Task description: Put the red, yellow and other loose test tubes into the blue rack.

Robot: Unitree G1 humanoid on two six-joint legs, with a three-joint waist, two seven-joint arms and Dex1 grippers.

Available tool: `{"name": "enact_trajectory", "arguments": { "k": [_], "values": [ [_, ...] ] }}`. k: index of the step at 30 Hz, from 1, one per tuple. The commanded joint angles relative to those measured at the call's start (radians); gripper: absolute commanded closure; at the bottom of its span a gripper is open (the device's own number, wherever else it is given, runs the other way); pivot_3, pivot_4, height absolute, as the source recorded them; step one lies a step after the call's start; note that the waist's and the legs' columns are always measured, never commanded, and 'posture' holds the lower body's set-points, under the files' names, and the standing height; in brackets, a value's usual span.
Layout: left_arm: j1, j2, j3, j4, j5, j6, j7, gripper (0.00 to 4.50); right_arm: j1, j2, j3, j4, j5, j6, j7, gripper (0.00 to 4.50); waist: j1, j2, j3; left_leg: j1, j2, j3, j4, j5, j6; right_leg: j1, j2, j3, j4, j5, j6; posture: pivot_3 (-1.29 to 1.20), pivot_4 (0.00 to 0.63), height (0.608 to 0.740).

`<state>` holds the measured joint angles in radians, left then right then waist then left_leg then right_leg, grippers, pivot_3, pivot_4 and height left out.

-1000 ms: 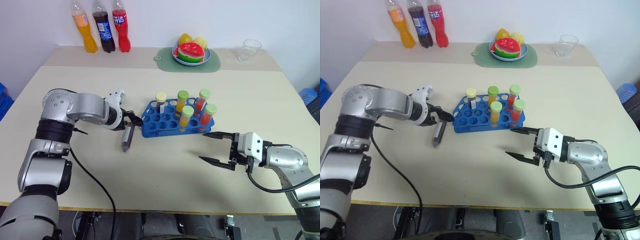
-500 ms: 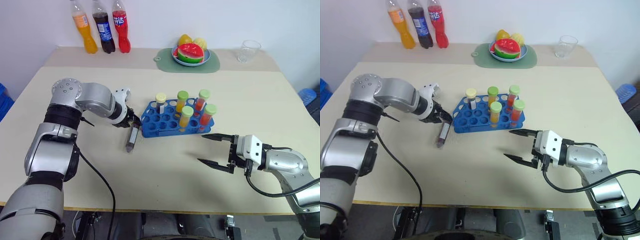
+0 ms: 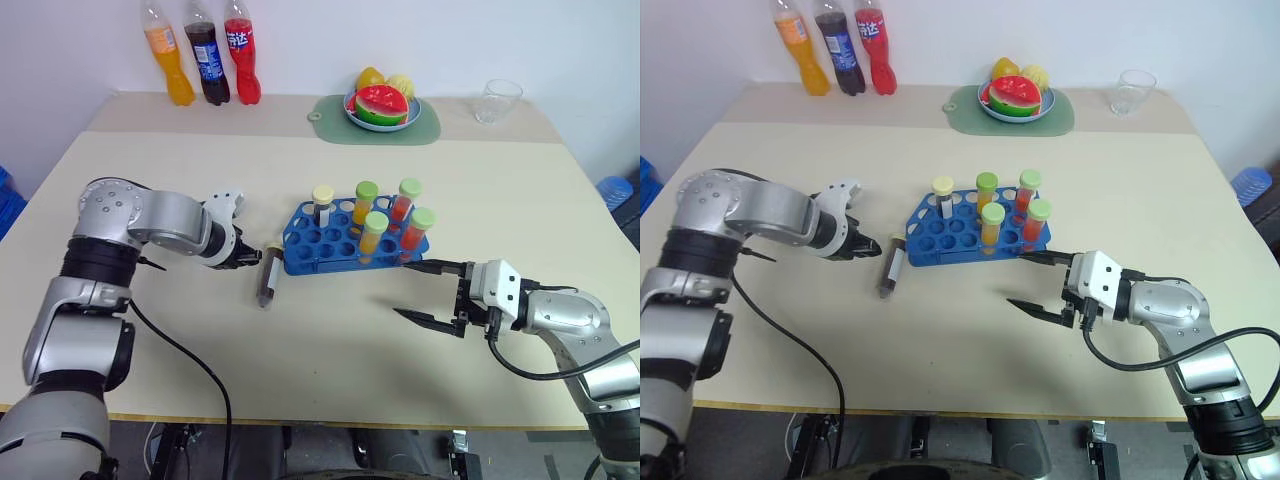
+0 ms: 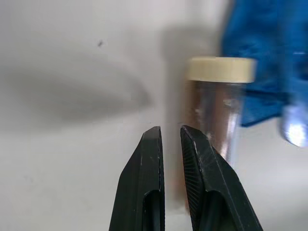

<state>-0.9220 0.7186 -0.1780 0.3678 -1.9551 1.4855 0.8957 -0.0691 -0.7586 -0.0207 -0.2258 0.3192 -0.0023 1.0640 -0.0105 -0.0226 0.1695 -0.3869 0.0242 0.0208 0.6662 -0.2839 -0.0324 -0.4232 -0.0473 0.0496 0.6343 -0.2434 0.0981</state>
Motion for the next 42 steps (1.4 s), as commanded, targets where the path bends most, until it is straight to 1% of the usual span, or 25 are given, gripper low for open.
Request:
{"name": "enact_trajectory", "arguments": {
  "k": [1, 2, 5, 7, 8, 10, 11, 17, 23, 28, 30, 31, 38, 42],
  "values": [
    [0.012, 0.035, 0.025, -0.102, -0.017, -0.036, -0.075, 3.88, -0.031, 0.007, 0.0, 0.002, 0.006, -0.021, 0.01, 0.72, 0.0, 0.0, 0.0, 0.0, 0.0, 0.0, 0.0, 0.0, 0.0, 0.0, 0.0, 0.0, 0.0, 0.0, 0.0, 0.0, 0.15, 0.74],
    [0.01, 0.051, 0.013, -0.122, -0.017, -0.029, -0.1, 3.88, -0.036, 0.007, 0.002, 0.004, 0.008, -0.02, 0.012, 0.72, 0.0, 0.0, 0.0, 0.0, 0.0, 0.0, 0.0, 0.0, 0.0, 0.0, 0.0, 0.0, 0.0, 0.0, 0.0, 0.0, 0.15, 0.74],
    [0.01, 0.076, -0.022, -0.169, -0.017, -0.028, -0.152, 3.09, -0.041, 0.002, 0.002, 0.007, 0.016, -0.016, 0.022, 0.72, 0.0, 0.0, 0.0, 0.0, 0.0, 0.0, 0.0, 0.0, 0.0, 0.0, 0.0, 0.0, 0.0, 0.0, 0.0, 0.0, 0.15, 0.74],
    [0.019, 0.075, -0.033, -0.175, -0.017, -0.047, -0.156, 2.13, -0.038, -0.004, -0.002, 0.005, 0.021, -0.011, 0.031, 0.72, 0.001, 0.0, 0.0, 0.0, 0.0, 0.0, 0.0, 0.0, 0.001, 0.0, 0.0, 0.0, 0.0, 0.0, 0.0, 0.0, 0.15, 0.74],
    [0.024, 0.072, -0.039, -0.179, -0.017, -0.057, -0.152, 1.55, -0.033, -0.01, -0.007, 0.001, 0.026, -0.004, 0.037, 0.72, 0.0, 0.0, 0.0, 0.0, 0.0, 0.0, 0.0, -0.001, 0.001, 0.0, 0.0, 0.0, 0.0, 0.0, 0.0, 0.0, 0.15, 0.74],
    [0.032, 0.064, -0.046, -0.185, -0.017, -0.071, -0.15, 0.53, -0.022, -0.022, -0.018, -0.007, 0.035, 0.005, 0.047, 0.72, 0.0, 0.0, 0.0, 0.0, 0.0, 0.0, 0.0, -0.001, 0.002, 0.0, 0.0, 0.0, 0.0, 0.0, 0.0, 0.0, 0.15, 0.74],
    [0.043, 0.05, -0.045, -0.189, -0.017, -0.089, -0.122, 0.01, -0.013, -0.03, -0.025, -0.013, 0.042, 0.013, 0.053, 0.72, 0.0, 0.0, 0.0, 0.0, 0.0, 0.0, 0.0, -0.001, 0.002, 0.0, 0.0, 0.0, 0.0, 0.0, 0.0, 0.0, 0.15, 0.74],
    [0.078, -0.018, -0.051, -0.205, -0.017, -0.136, -0.017, 0.01, 0.034, -0.073, -0.065, -0.056, 0.073, 0.049, 0.071, 0.72, 0.001, 0.0, 0.0, -0.001, 0.0, 0.0, 0.0, -0.002, 0.003, 0.0, -0.001, 0.0, 0.0, 0.0, 0.0, 0.0, 0.15, 0.74],
    [0.104, -0.087, -0.055, -0.197, -0.017, -0.167, 0.092, 0.01, 0.062, -0.093, -0.093, -0.09, 0.089, 0.081, 0.073, 0.72, 0.003, 0.0, 0.0, 0.0, 0.0, 0.0, 0.001, -0.002, 0.004, 0.001, -0.001, 0.0, 0.0, 0.0, 0.0, 0.0, 0.15, 0.74],
    [0.103, -0.112, -0.059, -0.182, -0.017, -0.156, 0.151, 0.01, 0.066, -0.093, -0.107, -0.101, 0.09, 0.097, 0.067, 0.72, 0.004, 0.0, 0.0, 0.005, 0.0, 0.0, 0.0, -0.003, 0.005, 0.007, -0.001, 0.0, -0.001, 0.0, -0.001, 0.0, 0.15, 0.74],
    [0.107, -0.108, -0.057, -0.181, -0.017, -0.151, 0.171, 0.01, 0.067, -0.091, -0.111, -0.105, 0.089, 0.1, 0.062, 0.72, 0.002, 0.0, 0.0, 0.014, 0.0, 0.0, -0.001, -0.003, 0.006, 0.015, 0.0, 0.0, -0.004, -0.002, -0.003, 0.0, 0.15, 0.74],
    [0.11, -0.101, -0.055, -0.185, -0.017, -0.147, 0.174, 0.01, 0.07, -0.09, -0.112, -0.107, 0.089, 0.101, 0.06, 0.72, 0.002, 0.0, 0.0, 0.015, 0.0, 0.0, -0.001, -0.004, 0.006, 0.017, 0.0, 0.0, -0.004, -0.002, -0.004, 0.0, 0.15, 0.74],
    [0.135, -0.01, -0.049, -0.22, -0.017, -0.117, 0.128, 0.01, 0.079, -0.082, -0.11, -0.114, 0.084, 0.099, 0.046, 0.72, -0.002, 0.001, -0.001, 0.015, 0.0, 0.0, -0.001, -0.003, 0.006, 0.016, 0.001, 0.0, -0.004, -0.002, -0.004, 0.0, 0.15, 0.74],
    [0.155, 0.024, -0.063, -0.231, -0.017, -0.122, 0.127, 0.01, 0.077, -0.079, -0.103, -0.104, 0.082, 0.091, 0.047, 0.72, 0.0, -0.001, 0.0, 0.014, 0.0, 0.0, -0.001, -0.003, 0.006, 0.015, 0.0, 0.0, -0.004, -0.002, -0.004, 0.0, 0.15, 0.74]
  ]
}}
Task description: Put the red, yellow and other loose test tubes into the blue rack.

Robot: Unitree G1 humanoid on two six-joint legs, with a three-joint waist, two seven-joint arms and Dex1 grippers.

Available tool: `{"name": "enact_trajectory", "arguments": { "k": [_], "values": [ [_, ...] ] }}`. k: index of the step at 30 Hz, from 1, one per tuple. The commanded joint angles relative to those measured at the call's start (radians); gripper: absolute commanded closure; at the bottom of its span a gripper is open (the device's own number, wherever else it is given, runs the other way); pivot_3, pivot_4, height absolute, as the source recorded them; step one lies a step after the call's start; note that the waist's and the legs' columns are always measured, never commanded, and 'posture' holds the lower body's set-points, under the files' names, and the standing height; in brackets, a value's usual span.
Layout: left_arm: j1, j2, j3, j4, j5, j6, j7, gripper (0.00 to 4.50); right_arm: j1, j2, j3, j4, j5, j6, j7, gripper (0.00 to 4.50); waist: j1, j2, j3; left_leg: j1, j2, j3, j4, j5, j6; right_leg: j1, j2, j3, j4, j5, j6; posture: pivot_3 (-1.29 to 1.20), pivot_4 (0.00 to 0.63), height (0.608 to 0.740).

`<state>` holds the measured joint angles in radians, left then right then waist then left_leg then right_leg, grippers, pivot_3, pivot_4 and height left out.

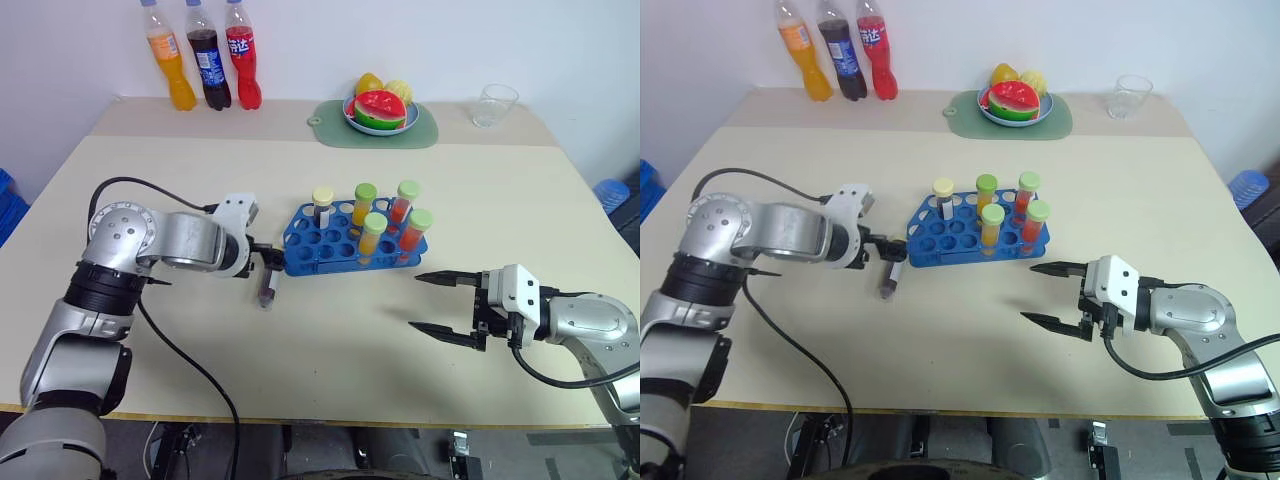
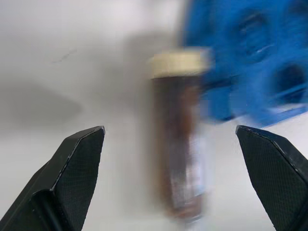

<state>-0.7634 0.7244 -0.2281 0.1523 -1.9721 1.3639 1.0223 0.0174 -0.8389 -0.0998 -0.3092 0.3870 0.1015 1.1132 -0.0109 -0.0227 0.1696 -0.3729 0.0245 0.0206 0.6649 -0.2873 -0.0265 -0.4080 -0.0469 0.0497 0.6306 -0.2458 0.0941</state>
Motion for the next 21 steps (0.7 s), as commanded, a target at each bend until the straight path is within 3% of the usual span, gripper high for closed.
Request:
{"name": "enact_trajectory", "arguments": {
  "k": [1, 9, 16, 19, 21],
  "values": [
    [-0.003, 0.018, -0.016, -0.016, 0.0, -0.003, 0.002, 0.01, -0.012, 0.002, -0.022, -0.018, 0.014, -0.014, -0.001, 0.72, 0.003, -0.001, 0.0, 0.0, 0.0, 0.0, 0.0, 0.0, 0.0, 0.0, 0.0, 0.0, 0.0, 0.0, 0.0, 0.0, 0.15, 0.74],
    [-0.015, -0.025, -0.034, 0.008, 0.0, -0.039, 0.048, 0.01, -0.032, 0.001, -0.018, -0.001, 0.013, -0.017, 0.009, 0.72, 0.007, 0.0, 0.0, 0.0, 0.0, 0.0, 0.0, 0.0, 0.0, 0.0, -0.001, 0.0, -0.001, 0.0, 0.0, 0.0, 0.15, 0.74],
    [-0.051, -0.004, -0.014, 0.1, 0.0, -0.07, 0.111, 0.01, -0.02, 0.002, -0.027, -0.004, 0.011, -0.02, 0.007, 0.72, 0.016, 0.0, 0.0, 0.0, 0.0, 0.0, 0.0, 0.0, 0.0, 0.0, -0.001, 0.0, -0.001, 0.0, 0.0, 0.0, 0.15, 0.74],
    [-0.055, -0.021, -0.013, 0.111, 0.0, -0.074, 0.122, 0.82, -0.022, 0.005, -0.026, 0.0, 0.008, -0.021, 0.002, 0.72, 0.015, 0.0, 0.0, 0.0, 0.0, 0.001, 0.0, 0.0, 0.0, 0.0, -0.001, 0.0, -0.001, 0.0, 0.0, 0.0, 0.15, 0.74],
    [-0.053, -0.029, -0.01, 0.113, 0.0, -0.075, 0.126, 1.74, -0.023, 0.007, -0.025, 0.003, 0.007, -0.023, 0.001, 0.72, 0.017, 0.0, 0.0, 0.0, 0.0, 0.0, 0.0, 0.0, 0.0, 0.0, -0.001, 0.0, -0.001, 0.0, 0.0, 0.0, 0.15, 0.74]
  ]
}}
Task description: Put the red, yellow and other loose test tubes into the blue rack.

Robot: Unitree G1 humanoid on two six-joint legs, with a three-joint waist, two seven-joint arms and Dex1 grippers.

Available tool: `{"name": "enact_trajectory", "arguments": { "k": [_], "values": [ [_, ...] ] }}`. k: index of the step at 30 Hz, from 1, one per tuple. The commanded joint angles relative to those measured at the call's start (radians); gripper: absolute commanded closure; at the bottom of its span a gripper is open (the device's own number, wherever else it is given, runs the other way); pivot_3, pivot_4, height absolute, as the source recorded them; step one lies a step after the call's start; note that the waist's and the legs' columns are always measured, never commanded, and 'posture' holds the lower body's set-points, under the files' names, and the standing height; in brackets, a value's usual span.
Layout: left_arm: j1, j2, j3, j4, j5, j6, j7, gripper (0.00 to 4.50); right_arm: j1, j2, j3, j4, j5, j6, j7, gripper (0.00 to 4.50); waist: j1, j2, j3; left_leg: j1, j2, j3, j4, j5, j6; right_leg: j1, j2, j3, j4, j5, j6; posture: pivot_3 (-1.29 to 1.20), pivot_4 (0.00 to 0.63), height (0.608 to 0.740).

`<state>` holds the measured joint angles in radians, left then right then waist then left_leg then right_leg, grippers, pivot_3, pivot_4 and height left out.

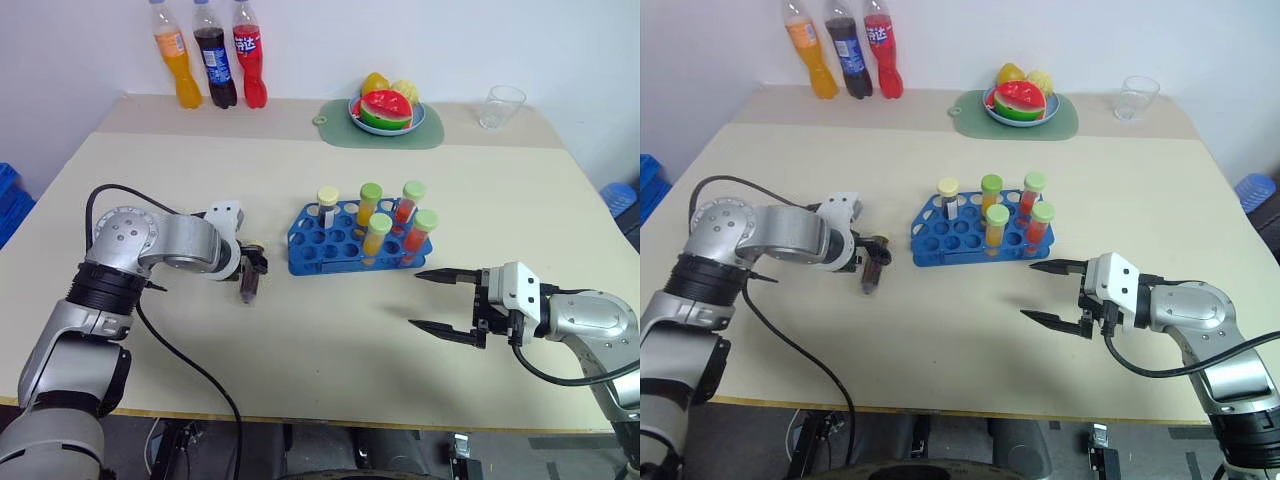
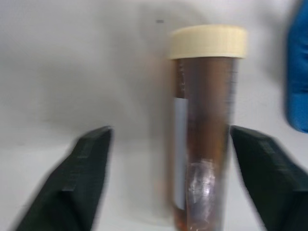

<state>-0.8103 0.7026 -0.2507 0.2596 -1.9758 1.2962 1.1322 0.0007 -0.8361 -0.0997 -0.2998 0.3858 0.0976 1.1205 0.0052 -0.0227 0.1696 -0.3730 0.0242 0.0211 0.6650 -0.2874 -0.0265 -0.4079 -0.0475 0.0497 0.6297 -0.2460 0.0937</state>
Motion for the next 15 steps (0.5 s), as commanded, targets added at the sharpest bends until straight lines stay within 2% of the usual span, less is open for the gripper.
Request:
{"name": "enact_trajectory", "arguments": {
  "k": [1, 3, 9, 11, 13, 15],
  "values": [
    [-0.003, -0.011, 0.016, 0.007, 0.004, -0.008, 0.019, 2.22, -0.005, 0.005, -0.024, -0.004, 0.007, -0.022, -0.006, 0.72, 0.002, 0.0, 0.0, 0.0, 0.0, 0.0, 0.0, 0.0, 0.0, 0.0, 0.0, 0.0, 0.0, 0.0, 0.0, 0.0, 0.15, 0.74],
    [0.005, -0.021, 0.024, 0.005, 0.004, -0.009, 0.021, 3.19, -0.004, 0.006, -0.022, 0.003, 0.004, -0.029, -0.006, 0.72, 0.005, 0.0, 0.0, 0.0, 0.0, 0.0, 0.0, 0.0, 0.0, 0.0, 0.0, 0.0, -0.001, 0.0, 0.0, 0.0, 0.15, 0.74],
    [0.037, -0.033, 0.084, -0.063, 0.004, -0.025, -0.047, 3.19, -0.005, 0.012, -0.017, 0.023, 0.002, -0.042, -0.006, 0.72, 0.007, 0.0, 0.0, -0.001, 0.0, 0.0, 0.0, 0.0, 0.0, 0.0, 0.0, 0.0, -0.001, 0.0, 0.0, 0.0, 0.15, 0.74],
    [0.062, -0.016, 0.122, -0.149, 0.034, -0.07, -0.098, 3.19, -0.005, 0.015, -0.019, 0.027, 0.0, -0.044, -0.009, 0.72, 0.007, -0.001, 0.001, -0.001, 0.0, 0.0, 0.0, 0.0, 0.0, 0.0, 0.0, 0.0, -0.001, 0.0, 0.0, 0.0, 0.15, 0.74],
    [0.082, 0.014, 0.147, -0.235, 0.068, -0.057, -0.211, 3.19, -0.001, 0.02, -0.028, 0.029, 0.001, -0.04, -0.02, 0.72, 0.006, -0.003, 0.002, -0.001, 0.0, 0.0, 0.0, 0.0, 0.0, -0.001, 0.0, 0.0, -0.001, 0.0, 0.0, 0.0, 0.15, 0.74],
    [0.109, 0.024, 0.187, -0.341, 0.191, -0.089, -0.366, 3.19, 0.005, 0.024, -0.035, 0.026, 0.001, -0.038, -0.034, 0.72, 0.005, -0.003, 0.003, -0.002, 0.0, 0.0, 0.0, 0.0, -0.001, -0.001, 0.0, 0.0, -0.001, 0.0, 0.0, 0.0, 0.15, 0.74]
  ]
}}
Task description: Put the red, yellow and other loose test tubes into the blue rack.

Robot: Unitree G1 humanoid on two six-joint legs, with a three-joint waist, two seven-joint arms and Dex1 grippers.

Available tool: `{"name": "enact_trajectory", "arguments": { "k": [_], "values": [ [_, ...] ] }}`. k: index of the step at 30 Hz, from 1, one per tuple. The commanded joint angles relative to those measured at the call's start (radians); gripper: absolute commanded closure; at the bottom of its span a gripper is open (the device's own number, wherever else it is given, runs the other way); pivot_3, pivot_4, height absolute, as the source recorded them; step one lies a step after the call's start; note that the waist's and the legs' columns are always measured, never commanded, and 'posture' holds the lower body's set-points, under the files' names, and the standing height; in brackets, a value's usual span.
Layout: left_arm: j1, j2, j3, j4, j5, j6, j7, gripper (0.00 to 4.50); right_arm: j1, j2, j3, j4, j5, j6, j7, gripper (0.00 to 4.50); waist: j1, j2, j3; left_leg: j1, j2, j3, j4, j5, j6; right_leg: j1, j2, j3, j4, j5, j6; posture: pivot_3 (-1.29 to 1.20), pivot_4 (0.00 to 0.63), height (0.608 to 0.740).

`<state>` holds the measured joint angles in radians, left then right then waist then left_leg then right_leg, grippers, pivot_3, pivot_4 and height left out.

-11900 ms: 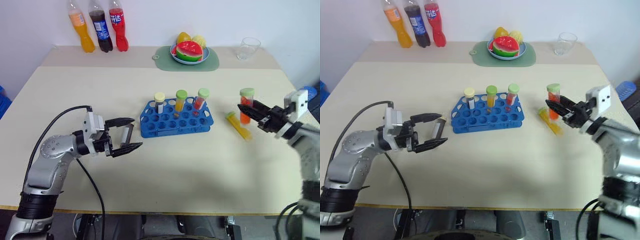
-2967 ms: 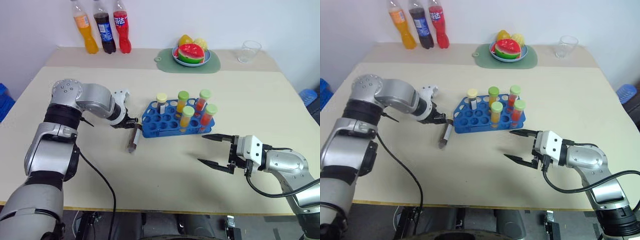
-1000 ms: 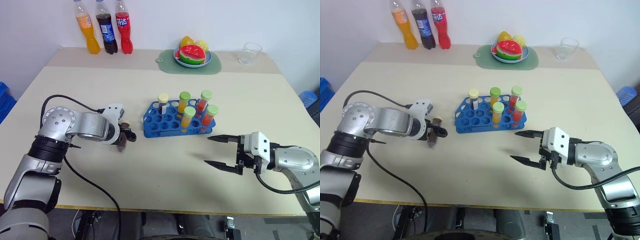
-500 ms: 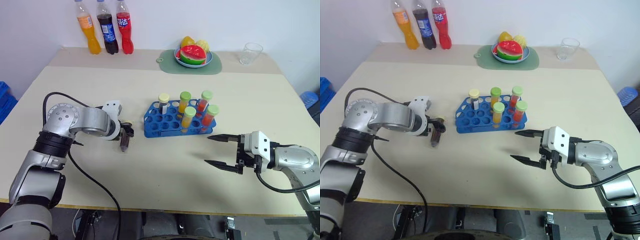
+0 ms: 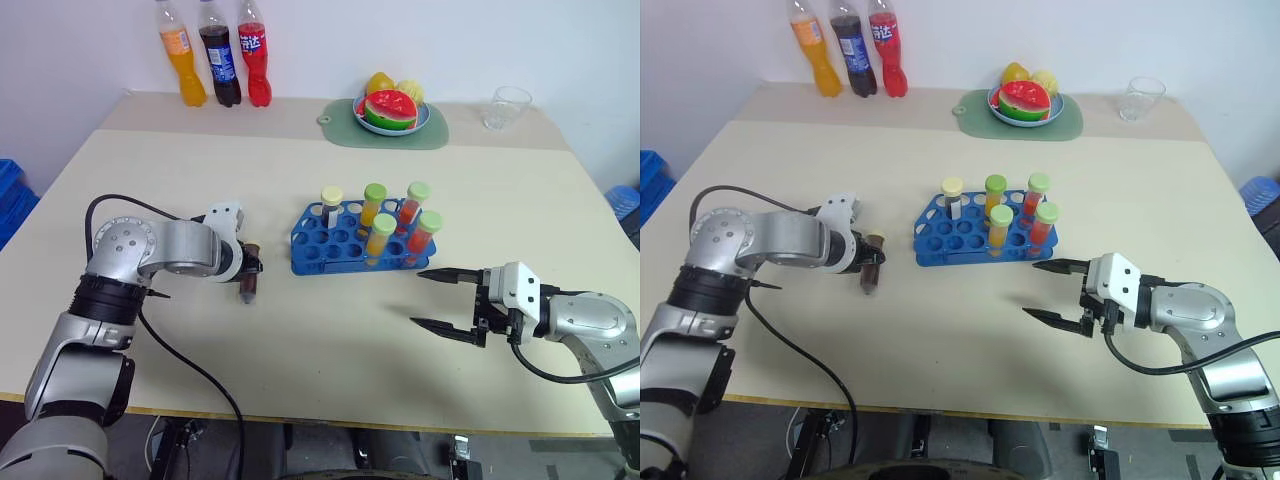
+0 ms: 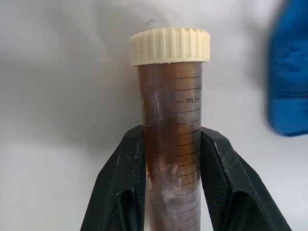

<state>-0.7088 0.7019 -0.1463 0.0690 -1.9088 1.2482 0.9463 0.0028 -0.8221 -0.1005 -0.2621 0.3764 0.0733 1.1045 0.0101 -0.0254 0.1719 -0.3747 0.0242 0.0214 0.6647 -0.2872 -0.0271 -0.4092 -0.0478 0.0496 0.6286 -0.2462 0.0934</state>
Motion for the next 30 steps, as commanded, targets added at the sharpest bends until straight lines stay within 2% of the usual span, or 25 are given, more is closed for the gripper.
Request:
{"name": "enact_trajectory", "arguments": {
  "k": [1, 4, 8, 11, 13, 16, 23, 30],
  "values": [
    [0.039, 0.024, 0.117, -0.222, 0.221, -0.103, -0.298, 3.19, 0.008, 0.014, -0.038, -0.017, 0.011, -0.011, -0.029, 0.72, 0.0, 0.0, 0.0, 0.0, 0.0, 0.0, 0.0, 0.0, 0.0, 0.0, 0.0, 0.0, 0.0, 0.0, 0.0, 0.0, 0.15, 0.74],
    [0.138, 0.023, 0.183, -0.392, 0.467, -0.297, -0.741, 3.19, 0.027, 0.031, -0.048, -0.033, 0.009, -0.006, -0.064, 0.72, 0.0, 0.0, 0.0, 0.0, 0.0, 0.001, -0.002, 0.002, -0.003, 0.0, 0.0, 0.0, -0.001, 0.0, -0.001, 0.0, 0.15, 0.74],
    [0.184, -0.02, 0.202, -0.422, 0.683, -0.512, -1.114, 3.19, 0.044, 0.051, -0.054, -0.042, 0.001, -0.008, -0.103, 0.72, 0.002, 0.0, 0.0, 0.0, 0.0, 0.001, -0.002, 0.0, 0.0, 0.0, 0.0, 0.0, -0.004, 0.0, -0.001, 0.0, 0.15, 0.74],
    [0.196, -0.048, 0.138, -0.367, 0.909, -0.736, -1.425, 3.19, 0.054, 0.075, -0.054, -0.047, -0.011, -0.012, -0.144, 0.72, 0.002, 0.001, 0.0, -0.001, 0.0, 0.001, -0.002, 0.0, 0.001, 0.001, 0.0, 0.0, -0.006, 0.0, -0.001, 0.0, 0.15, 0.74],
    [0.203, -0.096, 0.112, -0.287, 1.04, -0.89, -1.558, 3.19, 0.064, 0.091, -0.056, -0.054, -0.017, -0.013, -0.17, 0.72, 0.002, 0.001, 0.0, -0.002, 0.0, 0.002, -0.002, -0.002, 0.003, 0.001, 0.0, 0.0, -0.008, 0.0, -0.001, 0.0, 0.15, 0.74],
    [0.174, -0.152, 0.074, -0.129, 1.143, -1.033, -1.798, 3.19, 0.094, 0.118, -0.06, -0.073, -0.034, -0.025, -0.214, 0.72, 0.002, 0.001, 0.0, -0.003, 0.0, 0.003, -0.002, -0.003, 0.006, 0.002, 0.0, 0.0, -0.011, 0.0, -0.001, 0.0, 0.15, 0.74],
    [0.055, -0.267, 0.107, 0.198, 1.152, -1.054, -2.135, 3.19, 0.15, 0.169, -0.059, -0.107, -0.076, -0.055, -0.3, 0.72, 0.0, 0.001, 0.0, -0.009, 0.001, 0.002, 0.002, -0.005, 0.01, -0.002, 0.001, 0.0, -0.012, 0.0, 0.001, 0.0, 0.15, 0.74],
    [-0.047, -0.326, 0.091, 0.402, 1.267, -1.11, -2.281, 3.19, 0.191, 0.208, -0.05, -0.134, -0.106, -0.074, -0.353, 0.72, -0.001, 0.001, 0.0, -0.01, 0.001, 0.001, 0.002, -0.006, 0.011, -0.003, 0.001, 0.0, -0.012, 0.001, 0.002, 0.0, 0.15, 0.74]
  ]
}}
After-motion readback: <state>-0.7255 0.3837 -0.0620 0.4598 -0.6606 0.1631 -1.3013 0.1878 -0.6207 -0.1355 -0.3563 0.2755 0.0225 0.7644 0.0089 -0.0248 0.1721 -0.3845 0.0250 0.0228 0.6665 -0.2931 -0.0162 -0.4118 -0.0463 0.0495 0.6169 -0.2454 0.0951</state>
